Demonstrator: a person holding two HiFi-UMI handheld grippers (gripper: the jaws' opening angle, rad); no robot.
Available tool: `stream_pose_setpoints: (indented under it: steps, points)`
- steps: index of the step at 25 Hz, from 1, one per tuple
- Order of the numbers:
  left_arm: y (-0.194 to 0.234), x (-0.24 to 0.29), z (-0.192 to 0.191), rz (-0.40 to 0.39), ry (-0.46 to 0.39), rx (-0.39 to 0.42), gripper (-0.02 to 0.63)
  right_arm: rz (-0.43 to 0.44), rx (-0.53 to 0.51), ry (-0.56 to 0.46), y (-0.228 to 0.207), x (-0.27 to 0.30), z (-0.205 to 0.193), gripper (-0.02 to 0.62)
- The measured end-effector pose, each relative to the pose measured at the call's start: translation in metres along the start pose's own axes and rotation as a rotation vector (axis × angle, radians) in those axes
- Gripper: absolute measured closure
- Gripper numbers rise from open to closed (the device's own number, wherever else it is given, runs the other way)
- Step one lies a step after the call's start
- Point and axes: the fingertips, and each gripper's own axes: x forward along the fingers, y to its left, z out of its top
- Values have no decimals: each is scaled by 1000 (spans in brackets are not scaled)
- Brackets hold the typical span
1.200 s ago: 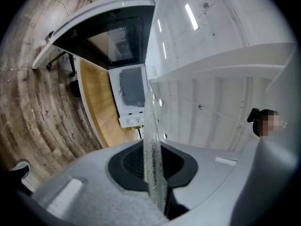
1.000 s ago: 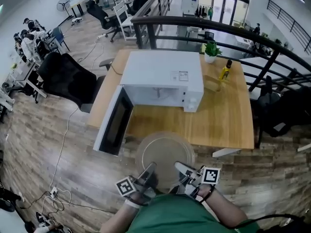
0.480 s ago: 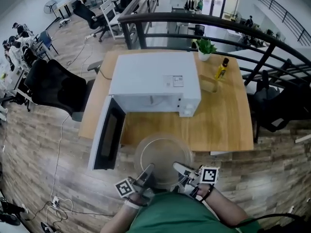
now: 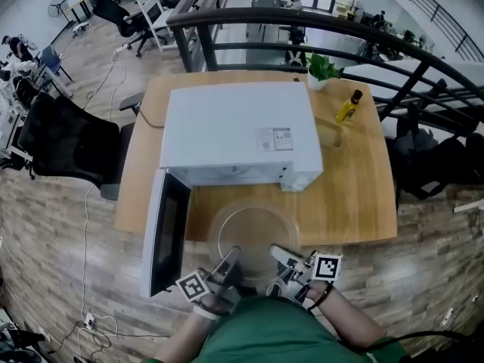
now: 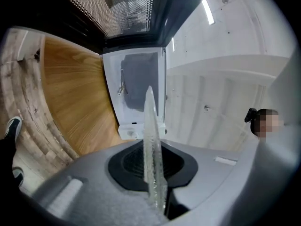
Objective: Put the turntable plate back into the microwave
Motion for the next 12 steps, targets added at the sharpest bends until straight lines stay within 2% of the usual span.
stream_pose_setpoints:
  steps: [8, 12]
  points:
    - [18, 11, 34, 31, 11, -43, 569, -45, 37, -12, -14, 33, 14, 551]
    - [22, 17, 47, 35, 13, -63, 569, -54, 24, -18, -18, 44, 22, 551]
